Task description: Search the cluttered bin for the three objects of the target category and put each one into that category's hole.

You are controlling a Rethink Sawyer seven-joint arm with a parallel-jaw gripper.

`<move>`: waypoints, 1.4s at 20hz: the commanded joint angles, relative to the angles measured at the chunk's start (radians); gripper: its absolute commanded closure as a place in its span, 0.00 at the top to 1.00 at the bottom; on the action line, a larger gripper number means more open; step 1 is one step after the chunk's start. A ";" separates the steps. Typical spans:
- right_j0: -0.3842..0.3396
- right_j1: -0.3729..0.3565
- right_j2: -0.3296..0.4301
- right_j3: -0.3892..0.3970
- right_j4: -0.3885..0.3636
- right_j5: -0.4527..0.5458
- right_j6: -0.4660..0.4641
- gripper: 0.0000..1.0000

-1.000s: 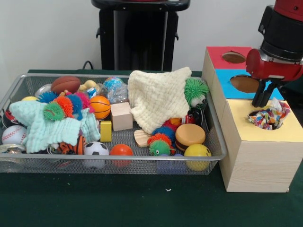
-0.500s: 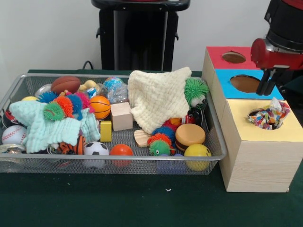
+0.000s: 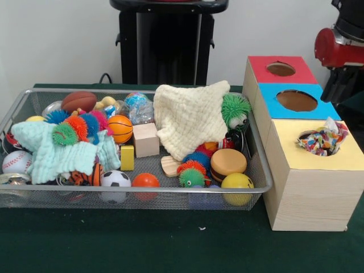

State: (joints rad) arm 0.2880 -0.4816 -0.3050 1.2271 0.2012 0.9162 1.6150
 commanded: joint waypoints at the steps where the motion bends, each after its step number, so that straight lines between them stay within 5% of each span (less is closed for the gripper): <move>1: -0.050 0.035 0.061 0.023 -0.003 -0.136 0.197 0.00; 15: -0.052 0.063 0.052 0.047 0.001 -0.255 0.216 0.00; 28: -0.045 0.090 0.046 0.029 0.004 -0.168 0.212 0.00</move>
State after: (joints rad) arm 0.2643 -0.4359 -0.3048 1.2187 0.2010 0.6745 1.6150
